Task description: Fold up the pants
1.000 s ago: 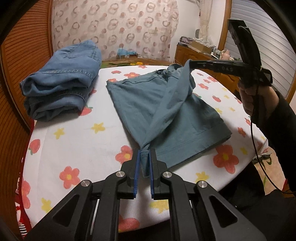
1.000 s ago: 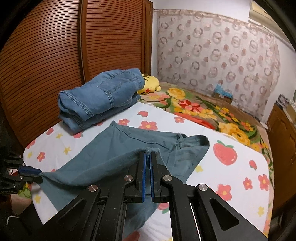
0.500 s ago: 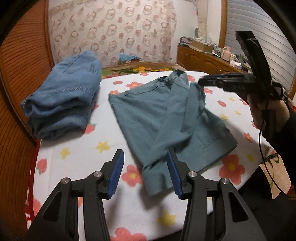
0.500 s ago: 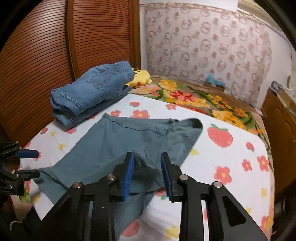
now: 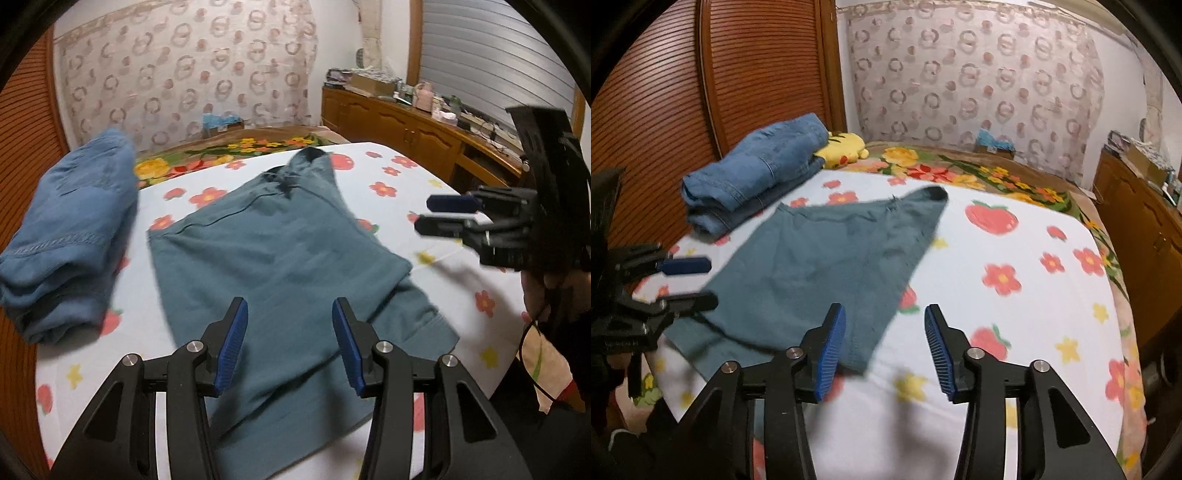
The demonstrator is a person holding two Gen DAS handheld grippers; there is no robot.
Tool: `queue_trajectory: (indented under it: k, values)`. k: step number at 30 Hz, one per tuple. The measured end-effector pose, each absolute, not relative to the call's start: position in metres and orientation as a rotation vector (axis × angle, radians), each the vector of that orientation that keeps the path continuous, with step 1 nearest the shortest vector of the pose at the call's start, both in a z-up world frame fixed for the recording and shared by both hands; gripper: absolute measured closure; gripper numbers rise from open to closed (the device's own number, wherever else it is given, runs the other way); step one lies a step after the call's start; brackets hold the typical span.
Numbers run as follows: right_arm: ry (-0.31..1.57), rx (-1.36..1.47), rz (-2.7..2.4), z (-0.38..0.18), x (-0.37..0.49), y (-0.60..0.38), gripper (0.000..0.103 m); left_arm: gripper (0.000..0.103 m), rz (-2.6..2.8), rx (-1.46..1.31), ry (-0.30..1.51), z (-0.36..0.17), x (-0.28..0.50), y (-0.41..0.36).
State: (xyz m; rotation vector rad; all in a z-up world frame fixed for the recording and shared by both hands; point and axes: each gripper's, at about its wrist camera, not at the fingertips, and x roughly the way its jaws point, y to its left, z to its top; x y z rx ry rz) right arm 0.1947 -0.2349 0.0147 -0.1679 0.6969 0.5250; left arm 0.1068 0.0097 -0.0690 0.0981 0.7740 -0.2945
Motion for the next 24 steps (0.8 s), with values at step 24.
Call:
queue_trajectory:
  k: [24]
  values:
    - [0.758, -0.126, 0.438, 0.000, 0.162, -0.269, 0.047, 0.081, -0.515, 0.215, 0.905, -0.090, 0.142, -0.081]
